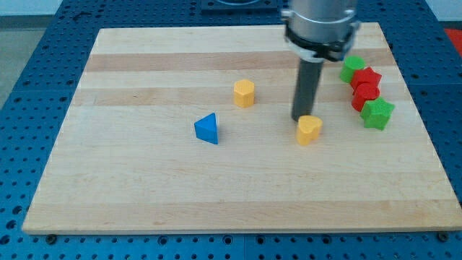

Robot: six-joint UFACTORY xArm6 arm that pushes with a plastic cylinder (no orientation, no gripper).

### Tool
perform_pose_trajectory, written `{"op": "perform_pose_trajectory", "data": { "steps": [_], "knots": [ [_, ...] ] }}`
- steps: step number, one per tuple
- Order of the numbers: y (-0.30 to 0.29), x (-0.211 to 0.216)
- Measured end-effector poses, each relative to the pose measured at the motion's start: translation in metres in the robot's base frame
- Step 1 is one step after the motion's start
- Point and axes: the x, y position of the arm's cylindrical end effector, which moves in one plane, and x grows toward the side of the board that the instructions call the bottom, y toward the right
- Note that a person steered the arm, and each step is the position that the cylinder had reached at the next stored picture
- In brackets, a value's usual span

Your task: Move the yellow heart towards the green star

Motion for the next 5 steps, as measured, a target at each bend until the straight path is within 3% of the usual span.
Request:
{"op": "perform_pose_trajectory", "data": {
  "steps": [1,3,4,5],
  "knots": [
    [0.026,0.018],
    [-0.063,0.020],
    [-0.088,0.034],
    [-0.074,0.052]
  ]
}}
